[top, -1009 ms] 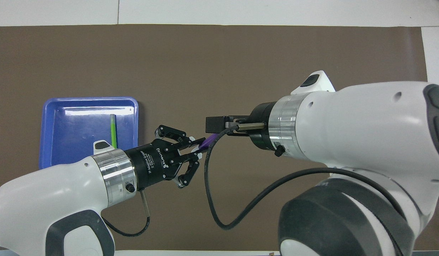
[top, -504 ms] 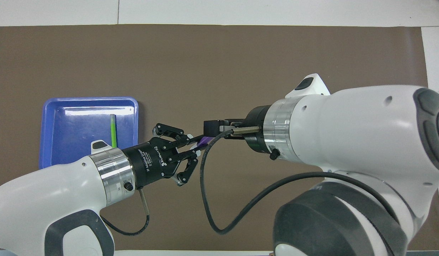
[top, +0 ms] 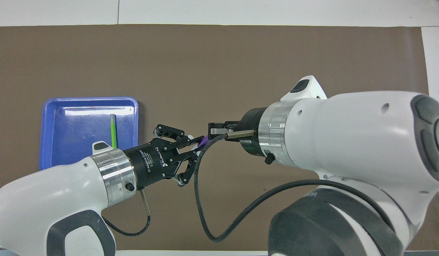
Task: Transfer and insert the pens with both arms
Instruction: 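Carry the purple pen to the cup with the right gripper, then insert the purple pen into the cup while the left gripper reaches the green pen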
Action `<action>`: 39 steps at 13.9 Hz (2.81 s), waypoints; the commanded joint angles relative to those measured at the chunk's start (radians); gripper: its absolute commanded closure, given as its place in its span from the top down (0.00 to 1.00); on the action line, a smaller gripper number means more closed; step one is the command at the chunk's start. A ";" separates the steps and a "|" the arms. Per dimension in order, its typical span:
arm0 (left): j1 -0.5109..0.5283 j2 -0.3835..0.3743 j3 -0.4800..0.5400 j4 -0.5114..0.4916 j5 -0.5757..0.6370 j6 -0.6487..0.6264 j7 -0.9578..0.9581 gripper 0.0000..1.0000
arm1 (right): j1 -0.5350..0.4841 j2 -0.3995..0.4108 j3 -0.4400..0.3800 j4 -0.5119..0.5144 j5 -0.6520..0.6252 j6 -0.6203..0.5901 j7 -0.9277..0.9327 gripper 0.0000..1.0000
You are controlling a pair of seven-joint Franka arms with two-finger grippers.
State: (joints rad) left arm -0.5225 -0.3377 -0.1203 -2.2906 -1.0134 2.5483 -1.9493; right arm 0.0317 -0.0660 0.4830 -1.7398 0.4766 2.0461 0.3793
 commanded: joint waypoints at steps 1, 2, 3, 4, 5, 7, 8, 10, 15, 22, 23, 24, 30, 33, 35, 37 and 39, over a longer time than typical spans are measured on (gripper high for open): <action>-0.016 -0.030 0.010 -0.029 -0.016 0.026 -0.013 0.00 | -0.019 -0.012 0.003 -0.020 -0.013 0.005 -0.016 0.00; -0.017 -0.030 0.011 -0.029 -0.016 0.026 -0.013 0.00 | -0.022 -0.011 0.002 -0.020 -0.013 0.003 -0.020 0.00; -0.017 -0.029 0.011 -0.027 -0.016 0.026 -0.011 0.24 | -0.026 -0.011 -0.003 -0.020 -0.013 -0.003 -0.019 0.00; -0.019 -0.029 0.011 -0.026 -0.016 0.026 -0.008 0.94 | -0.032 -0.011 -0.007 -0.021 -0.015 -0.007 -0.014 0.00; -0.019 -0.029 0.011 -0.026 -0.016 0.021 -0.014 1.00 | -0.035 -0.011 -0.012 -0.024 -0.019 -0.011 -0.014 0.00; -0.019 -0.029 0.010 -0.026 -0.016 0.015 -0.013 1.00 | -0.041 -0.011 -0.055 -0.036 -0.087 -0.015 -0.023 0.00; -0.019 -0.029 0.010 -0.026 -0.016 0.015 -0.011 1.00 | -0.041 -0.012 -0.075 -0.041 -0.113 -0.018 -0.036 0.00; -0.010 -0.029 0.011 -0.026 -0.010 0.017 0.007 1.00 | -0.041 -0.024 -0.144 -0.084 -0.147 -0.027 -0.155 0.00; 0.076 -0.030 0.014 -0.027 0.009 -0.054 0.263 1.00 | -0.041 -0.083 -0.355 -0.225 -0.208 -0.023 -0.576 0.00; 0.297 -0.015 0.013 -0.027 0.251 -0.426 0.769 1.00 | -0.047 -0.149 -0.501 -0.411 -0.291 0.179 -0.922 0.00; 0.346 -0.012 0.013 -0.029 0.263 -0.451 0.840 1.00 | -0.047 -0.155 -0.506 -0.426 -0.291 0.186 -0.930 0.00; 0.386 0.006 0.013 -0.029 0.278 -0.456 0.893 1.00 | -0.049 -0.166 -0.508 -0.449 -0.291 0.203 -0.935 0.00; 0.538 0.146 0.014 -0.015 0.533 -0.432 1.477 1.00 | -0.049 -0.175 -0.508 -0.570 -0.291 0.373 -0.958 0.00; 0.533 0.235 0.013 -0.001 0.720 -0.378 1.677 1.00 | -0.055 -0.163 -0.521 -0.618 -0.289 0.440 -0.956 0.00; 0.526 0.307 0.013 0.022 0.820 -0.346 1.792 1.00 | -0.056 -0.140 -0.534 -0.636 -0.280 0.477 -0.956 0.00; 0.524 0.371 0.011 0.034 0.890 -0.287 1.883 1.00 | -0.056 -0.115 -0.535 -0.641 -0.276 0.496 -0.956 0.00; 0.509 0.414 0.011 0.042 0.927 -0.257 1.908 1.00 | -0.056 -0.101 -0.540 -0.659 -0.251 0.522 -0.956 0.00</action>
State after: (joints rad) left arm 0.0065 0.0244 -0.1119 -2.2790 -0.1306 2.2650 -0.0756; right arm -0.0161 -0.1744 -0.0564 -2.3770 0.2075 2.5285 -0.5601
